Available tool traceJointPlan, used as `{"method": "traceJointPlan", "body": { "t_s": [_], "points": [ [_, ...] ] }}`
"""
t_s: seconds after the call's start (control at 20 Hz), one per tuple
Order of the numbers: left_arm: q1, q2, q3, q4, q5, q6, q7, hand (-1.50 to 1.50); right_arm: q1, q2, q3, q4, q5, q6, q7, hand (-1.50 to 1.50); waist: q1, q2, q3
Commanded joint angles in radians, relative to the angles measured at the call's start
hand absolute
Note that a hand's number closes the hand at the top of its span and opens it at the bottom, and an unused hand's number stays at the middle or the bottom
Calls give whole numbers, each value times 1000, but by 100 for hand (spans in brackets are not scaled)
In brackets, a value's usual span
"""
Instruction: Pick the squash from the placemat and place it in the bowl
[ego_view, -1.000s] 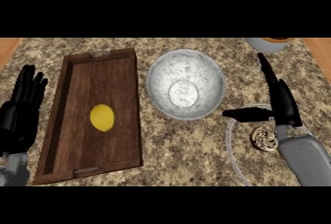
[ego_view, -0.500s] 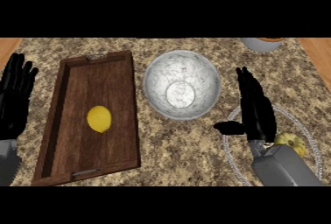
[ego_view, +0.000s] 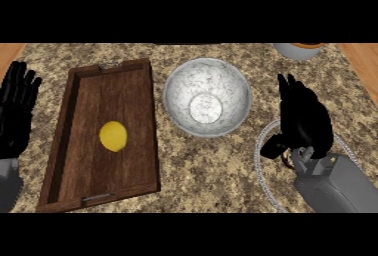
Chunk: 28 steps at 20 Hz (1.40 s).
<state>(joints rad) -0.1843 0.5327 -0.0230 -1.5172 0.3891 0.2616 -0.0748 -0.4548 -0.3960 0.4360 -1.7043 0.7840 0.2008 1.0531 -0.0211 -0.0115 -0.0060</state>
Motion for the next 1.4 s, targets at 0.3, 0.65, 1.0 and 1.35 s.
{"method": "traceJointPlan", "body": {
  "t_s": [0.3,0.65,1.0,1.35],
  "points": [
    [-17,-4,6,45,-9,-20,-15,0,-24,-7,-46,4,-246,444,263,-150,-3,4,0],
    [-31,-23,9,58,-17,-11,-15,0,-20,-46,-111,-12,-339,499,325,-150,-8,6,1],
    [-3,-15,24,33,3,-65,-23,0,81,-99,-157,-44,-353,495,301,-150,4,5,3],
    [-33,-33,30,54,-27,-47,-19,0,181,-107,-199,-113,-347,508,300,-150,4,7,4]
  ]
}}
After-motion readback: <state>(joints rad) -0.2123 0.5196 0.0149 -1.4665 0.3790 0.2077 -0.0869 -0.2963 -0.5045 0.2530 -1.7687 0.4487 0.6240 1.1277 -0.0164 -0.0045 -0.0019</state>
